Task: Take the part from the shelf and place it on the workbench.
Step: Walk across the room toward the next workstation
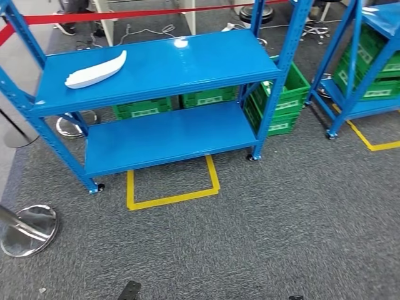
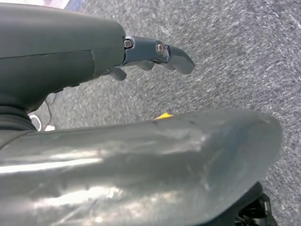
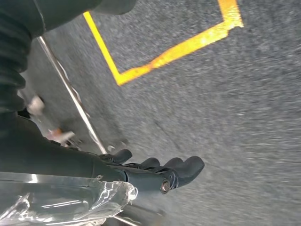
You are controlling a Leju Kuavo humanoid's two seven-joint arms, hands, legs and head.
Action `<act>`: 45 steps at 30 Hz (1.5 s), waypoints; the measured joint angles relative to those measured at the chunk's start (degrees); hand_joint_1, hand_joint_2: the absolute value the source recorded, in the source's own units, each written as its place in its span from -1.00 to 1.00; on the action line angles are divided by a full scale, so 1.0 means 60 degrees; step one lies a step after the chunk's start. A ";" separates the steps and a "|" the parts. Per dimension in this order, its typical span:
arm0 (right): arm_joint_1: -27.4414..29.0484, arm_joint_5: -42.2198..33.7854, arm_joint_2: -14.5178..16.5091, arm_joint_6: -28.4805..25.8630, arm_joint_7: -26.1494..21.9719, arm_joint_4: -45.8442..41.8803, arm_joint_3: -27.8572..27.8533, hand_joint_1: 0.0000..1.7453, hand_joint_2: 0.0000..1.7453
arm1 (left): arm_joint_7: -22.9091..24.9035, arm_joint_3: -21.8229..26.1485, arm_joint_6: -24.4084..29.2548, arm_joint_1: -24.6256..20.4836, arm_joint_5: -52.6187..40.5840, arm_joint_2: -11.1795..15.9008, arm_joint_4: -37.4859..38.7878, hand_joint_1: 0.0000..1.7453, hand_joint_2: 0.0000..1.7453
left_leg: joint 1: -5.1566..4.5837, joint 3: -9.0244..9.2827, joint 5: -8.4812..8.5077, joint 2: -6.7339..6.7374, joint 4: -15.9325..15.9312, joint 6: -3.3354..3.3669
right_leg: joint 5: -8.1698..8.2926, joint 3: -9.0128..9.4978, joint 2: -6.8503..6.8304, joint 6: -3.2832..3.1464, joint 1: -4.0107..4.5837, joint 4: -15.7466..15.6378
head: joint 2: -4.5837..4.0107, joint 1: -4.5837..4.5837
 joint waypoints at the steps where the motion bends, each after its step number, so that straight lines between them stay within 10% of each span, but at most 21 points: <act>1: -0.0005 0.0012 0.0000 0.0010 -0.0001 0.0002 0.0002 -1.00 1.00 | 0.0003 0.0000 0.0002 0.0000 -0.0005 0.0003 0.0001 -1.00 -1.00 | 0.0006 -0.0032 0.0007 -0.0094 0.0011 -0.0066 | 0.0025 0.0107 0.0125 -0.0035 -0.0011 -0.0220 | 0.0000 0.0001; 4: -0.0042 0.0021 0.0000 0.0023 -0.0045 0.0003 -0.0004 -1.00 1.00 | 0.0008 0.0000 0.0006 0.0045 -0.0027 0.0011 0.0001 -1.00 -1.00 | 0.0049 -0.0102 0.0049 -0.0244 -0.0024 -0.0252 | 0.0039 0.0146 -0.0062 -0.0244 0.0018 -0.0289 | 0.0000 -0.0004; 9: -0.0006 0.0046 0.0007 0.0039 -0.0114 0.0000 -0.0011 -1.00 1.00 | -0.0005 -0.0001 0.0006 -0.0011 -0.0066 0.0012 0.0001 -1.00 -1.00 | 0.0020 -0.1170 -0.1081 0.0680 0.2116 -0.0430 | 0.0053 0.0180 -0.0686 -0.0450 0.0038 -0.0360 | 0.0000 -0.0145; 11: -0.0011 0.0048 0.0008 0.0046 -0.0108 0.0000 -0.0011 -1.00 1.00 | -0.0006 -0.0001 0.0006 0.0003 -0.0066 0.0015 0.0001 -1.00 -1.00 | 0.0025 -0.1382 -0.1058 0.0745 0.2531 -0.0432 | 0.0028 0.0194 -0.0936 -0.0463 0.0051 -0.0359 | 0.0000 -0.0146; 14: -0.0038 0.0048 0.0014 0.0050 -0.0094 0.0000 -0.0010 -1.00 1.00 | 0.0000 0.0000 0.0006 0.0012 -0.0083 0.0016 0.0001 -1.00 -1.00 | -0.0026 -0.0585 -0.0181 0.1188 0.1019 -0.0336 | -0.0042 0.0277 -0.1250 -0.0402 0.0087 -0.0351 | 0.0000 -0.0154; 17: -0.0036 0.0001 0.0015 0.0041 -0.0093 0.0000 -0.0016 -1.00 1.00 | 0.0017 -0.0001 0.0006 -0.0036 -0.0092 0.0009 0.0001 -1.00 -1.00 | -0.0117 -0.0103 0.0040 0.1650 0.0026 -0.0176 | -0.0129 0.0337 -0.1528 -0.0271 0.0185 -0.0348 | 0.0000 -0.0151; 19: -0.0061 -0.0035 0.0015 0.0026 -0.0099 0.0000 -0.0024 -1.00 1.00 | 0.0019 -0.0001 0.0006 -0.0004 -0.0092 0.0010 0.0001 -1.00 -1.00 | -0.0104 -0.0106 0.0053 0.1438 -0.0031 -0.0067 | -0.0171 0.0404 -0.1666 -0.0181 0.0181 -0.0369 | 0.0000 -0.0129; 21: -0.0077 -0.0039 0.0015 0.0008 -0.0109 0.0000 -0.0031 -1.00 1.00 | 0.0019 0.0001 0.0006 0.0019 -0.0092 0.0009 0.0001 -1.00 -1.00 | -0.0048 -0.0085 0.0093 0.1212 -0.0082 0.0039 | -0.0432 0.0281 -0.1344 -0.0080 0.0149 -0.0010 | 0.0000 -0.0095; 25: -0.0026 -0.0042 0.0015 -0.0003 -0.0110 0.0002 -0.0054 -1.00 1.00 | 0.0018 0.0000 0.0006 -0.0010 -0.0093 -0.0020 0.0001 -1.00 -1.00 | -0.0002 -0.0077 0.0100 0.0720 -0.0093 0.0130 | -0.1345 -0.0810 -0.0671 0.0013 0.0122 0.2170 | 0.0000 -0.0001; 28: -0.0021 -0.0042 0.0015 -0.0006 -0.0104 0.0004 -0.0079 -1.00 1.00 | 0.0016 0.0000 0.0002 0.0015 -0.0092 -0.0026 0.0001 -1.00 -1.00 | 0.0019 -0.0049 0.0097 0.0312 -0.0068 0.0095 | -0.0630 -0.0607 -0.0533 0.0026 0.0081 0.1473 | 0.0000 0.0000; 32: -0.0038 0.0005 0.0018 -0.0096 -0.0034 0.0011 -0.0087 -1.00 -1.00 | 0.0002 0.0000 -0.0015 0.0002 -0.0094 -0.0025 0.0001 -1.00 -1.00 | 0.0037 -0.0134 0.0091 -0.0084 0.0037 -0.0130 | -0.0063 0.0142 0.0188 -0.0046 -0.0035 -0.0205 | 0.0000 0.0004; 34: -0.0054 0.0052 0.0018 -0.0240 0.0116 0.0015 -0.0096 -1.00 -1.00 | 0.0002 0.0000 -0.0015 0.0034 -0.0107 -0.0022 0.0001 -1.00 -1.00 | 0.0063 -0.0175 0.0134 -0.0176 0.0001 -0.0245 | -0.0038 0.0163 0.0096 -0.0184 -0.0014 -0.0235 | 0.0000 0.0004; 38: -0.0029 0.0102 0.0015 -0.0318 0.0320 0.0015 -0.0157 -1.00 1.00 | 0.0004 0.0000 -0.0013 -0.0004 -0.0148 -0.0034 0.0001 -1.00 -1.00 | 0.0030 -0.0780 -0.0600 0.0570 0.1222 -0.0399 | 0.0027 0.0178 -0.0190 -0.0399 -0.0006 -0.0296 | 0.0000 -0.0114; 41: -0.0001 0.0295 0.0012 -0.0314 0.0571 0.0015 -0.0173 -1.00 1.00 | 0.0010 -0.0001 -0.0015 -0.0026 -0.0178 -0.0035 0.0001 -1.00 -1.00 | 0.0038 -0.1496 -0.1070 0.0735 0.2665 -0.0434 | 0.0008 0.0174 -0.0411 -0.0441 0.0024 -0.0293 | 0.0000 -0.0132; 45: -0.0030 0.0584 0.0006 -0.0389 0.0814 0.0014 -0.0166 -1.00 1.00 | 0.0019 0.0000 -0.0009 -0.0012 -0.0182 -0.0041 0.0001 -1.00 -1.00 | 0.0175 -0.0518 0.0043 0.0776 0.0791 -0.0701 | -0.0053 0.0220 -0.0500 -0.0434 0.0058 -0.0258 | 0.0000 -0.0153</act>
